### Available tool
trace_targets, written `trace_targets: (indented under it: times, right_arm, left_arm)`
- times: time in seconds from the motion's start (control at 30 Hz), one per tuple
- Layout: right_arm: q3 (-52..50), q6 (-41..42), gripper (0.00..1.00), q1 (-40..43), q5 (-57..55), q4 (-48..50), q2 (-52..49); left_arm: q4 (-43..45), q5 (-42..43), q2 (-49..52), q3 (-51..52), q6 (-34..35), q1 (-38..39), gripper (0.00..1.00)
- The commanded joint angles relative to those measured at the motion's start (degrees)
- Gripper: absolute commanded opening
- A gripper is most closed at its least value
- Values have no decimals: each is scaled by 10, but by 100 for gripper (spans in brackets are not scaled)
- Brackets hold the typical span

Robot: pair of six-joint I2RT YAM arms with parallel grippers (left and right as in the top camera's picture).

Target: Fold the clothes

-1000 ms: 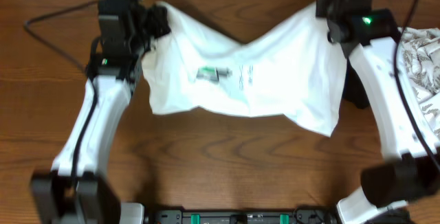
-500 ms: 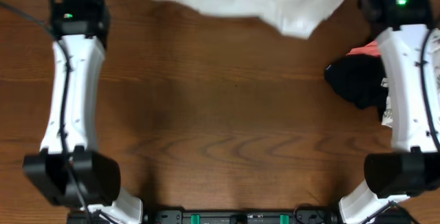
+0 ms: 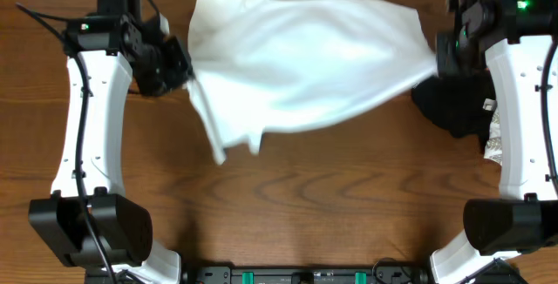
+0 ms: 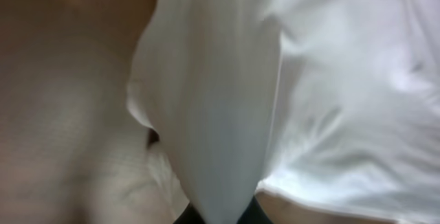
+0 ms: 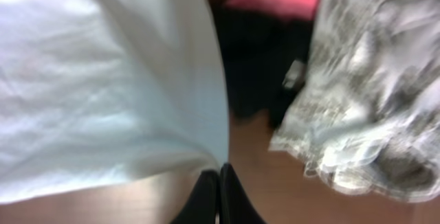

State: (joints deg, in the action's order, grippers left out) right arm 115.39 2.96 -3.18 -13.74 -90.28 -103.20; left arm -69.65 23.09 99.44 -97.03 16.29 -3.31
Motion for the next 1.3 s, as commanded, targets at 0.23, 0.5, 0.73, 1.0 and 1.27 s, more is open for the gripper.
trace_targets:
  times: [0.23,0.5,0.73,1.0,1.27]
  right_arm:
    - [-143,24,7,1,82,-64,0]
    - [-294,28,8,1,96,-35,0]
    - [-353,30,8,1,99,-1,0]
    - [-354,32,8,1,159,31,0]
    - [-354,32,1,1,171,53,0]
  left_arm:
    - [-17,-48,-1,122,-65,-2,31]
    - [-17,-48,-1,162,-64,-2,33]
    - [-19,-48,-1,162,-65,-2,36]
    - [-46,-101,-1,163,-70,-2,59]
    - [-14,-138,-1,216,-105,43,59]
